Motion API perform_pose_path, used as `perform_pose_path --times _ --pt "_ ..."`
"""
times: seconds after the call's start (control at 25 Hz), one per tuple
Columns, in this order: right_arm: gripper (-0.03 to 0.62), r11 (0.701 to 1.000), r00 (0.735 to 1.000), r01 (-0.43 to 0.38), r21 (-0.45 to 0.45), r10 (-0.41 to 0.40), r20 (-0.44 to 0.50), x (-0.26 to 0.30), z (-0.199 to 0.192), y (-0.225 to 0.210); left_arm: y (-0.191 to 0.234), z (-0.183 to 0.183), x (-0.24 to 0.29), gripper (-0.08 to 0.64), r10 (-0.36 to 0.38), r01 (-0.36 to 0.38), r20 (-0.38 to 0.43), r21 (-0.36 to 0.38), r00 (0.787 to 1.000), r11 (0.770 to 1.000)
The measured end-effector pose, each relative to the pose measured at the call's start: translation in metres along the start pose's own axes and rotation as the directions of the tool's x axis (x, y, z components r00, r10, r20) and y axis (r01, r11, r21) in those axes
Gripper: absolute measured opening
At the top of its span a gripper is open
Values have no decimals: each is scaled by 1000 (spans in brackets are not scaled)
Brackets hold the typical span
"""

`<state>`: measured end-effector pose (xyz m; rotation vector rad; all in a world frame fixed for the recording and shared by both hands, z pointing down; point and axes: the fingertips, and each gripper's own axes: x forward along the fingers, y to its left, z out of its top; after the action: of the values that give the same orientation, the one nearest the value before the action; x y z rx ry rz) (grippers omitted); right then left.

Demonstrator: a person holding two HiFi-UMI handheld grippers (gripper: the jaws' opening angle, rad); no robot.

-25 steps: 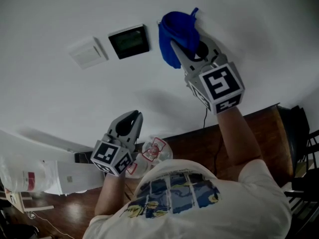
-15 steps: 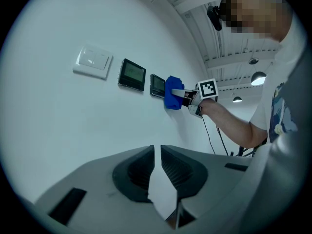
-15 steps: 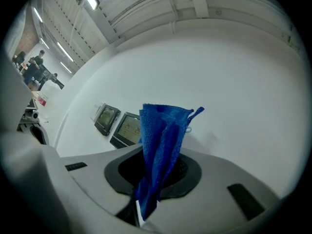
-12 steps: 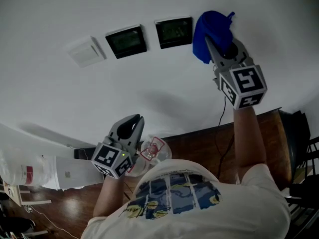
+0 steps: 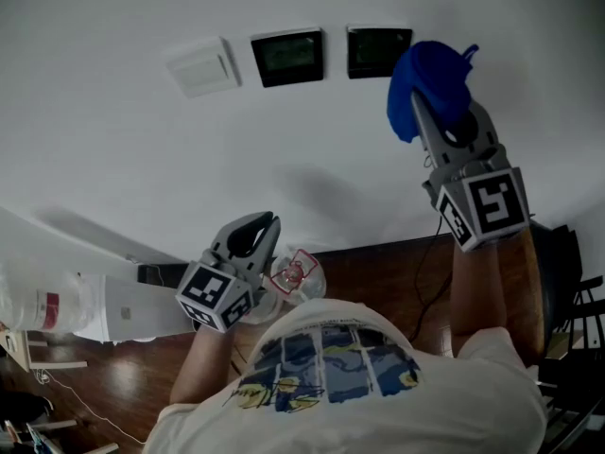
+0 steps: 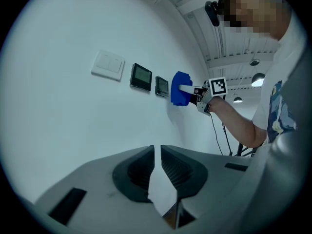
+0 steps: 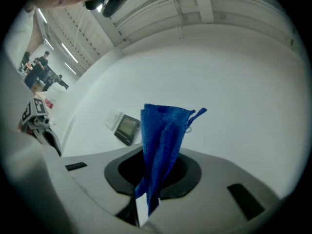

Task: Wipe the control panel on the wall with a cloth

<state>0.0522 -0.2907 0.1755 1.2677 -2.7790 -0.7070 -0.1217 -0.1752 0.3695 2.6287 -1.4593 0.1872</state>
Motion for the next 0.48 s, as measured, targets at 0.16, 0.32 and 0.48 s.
perform_pose_path --times 0.16,0.32,0.48 --pt "49 989 989 -150 21 149 22 25 20 80 2 -4 -17 17 -8 8 4 6 1000 1000" --pt "51 979 980 -199 54 196 45 66 29 127 9 -10 -40 17 -2 2 -6 17 1000 1000" --pt "50 982 980 -187 29 184 69 106 37 144 21 -24 -66 17 18 -18 -23 -3 1000 1000"
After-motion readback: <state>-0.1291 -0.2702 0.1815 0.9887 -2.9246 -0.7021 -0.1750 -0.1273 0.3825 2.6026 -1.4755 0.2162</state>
